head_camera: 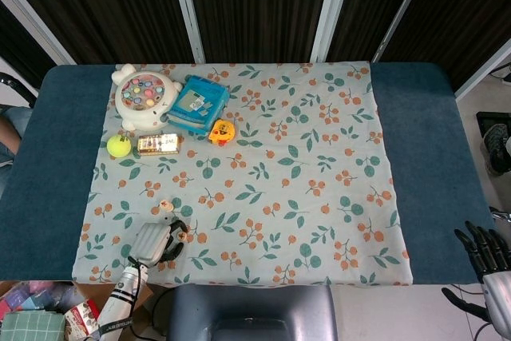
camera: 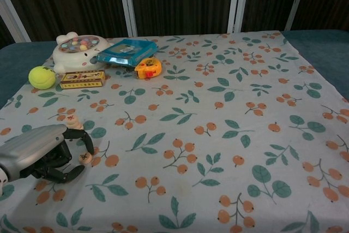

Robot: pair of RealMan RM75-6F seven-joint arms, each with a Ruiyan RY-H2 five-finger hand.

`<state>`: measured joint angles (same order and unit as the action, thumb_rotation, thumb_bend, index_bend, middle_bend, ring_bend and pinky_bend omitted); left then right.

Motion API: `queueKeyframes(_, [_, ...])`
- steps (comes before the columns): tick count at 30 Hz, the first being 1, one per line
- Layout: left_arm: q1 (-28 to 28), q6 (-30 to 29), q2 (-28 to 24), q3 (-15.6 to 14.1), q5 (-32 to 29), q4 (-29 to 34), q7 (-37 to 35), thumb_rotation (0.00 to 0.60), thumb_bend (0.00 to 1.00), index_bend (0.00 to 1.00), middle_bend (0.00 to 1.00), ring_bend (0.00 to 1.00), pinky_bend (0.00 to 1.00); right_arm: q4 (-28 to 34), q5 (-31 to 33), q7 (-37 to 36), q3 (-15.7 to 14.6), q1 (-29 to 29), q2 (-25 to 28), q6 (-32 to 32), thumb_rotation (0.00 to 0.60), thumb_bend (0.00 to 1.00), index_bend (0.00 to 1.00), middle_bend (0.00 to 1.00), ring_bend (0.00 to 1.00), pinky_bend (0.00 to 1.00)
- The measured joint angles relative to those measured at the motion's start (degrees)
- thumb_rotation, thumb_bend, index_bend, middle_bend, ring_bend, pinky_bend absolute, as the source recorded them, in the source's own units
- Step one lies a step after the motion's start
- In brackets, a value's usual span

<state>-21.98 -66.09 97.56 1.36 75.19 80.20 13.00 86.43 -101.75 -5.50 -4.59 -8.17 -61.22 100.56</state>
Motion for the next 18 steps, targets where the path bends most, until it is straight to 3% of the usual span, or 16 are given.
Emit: queueKeyframes(18, [-0.02, 0.71, -0.09, 0.75, -0.35, -0.24, 0.00, 0.600, 0.40, 0.52, 1.00, 1.00, 1.00, 0.12, 0.02, 0.51, 0.00, 0.02, -0.10, -0.23, 0.600, 0.20, 0.00, 0.00, 0.00, 0.03])
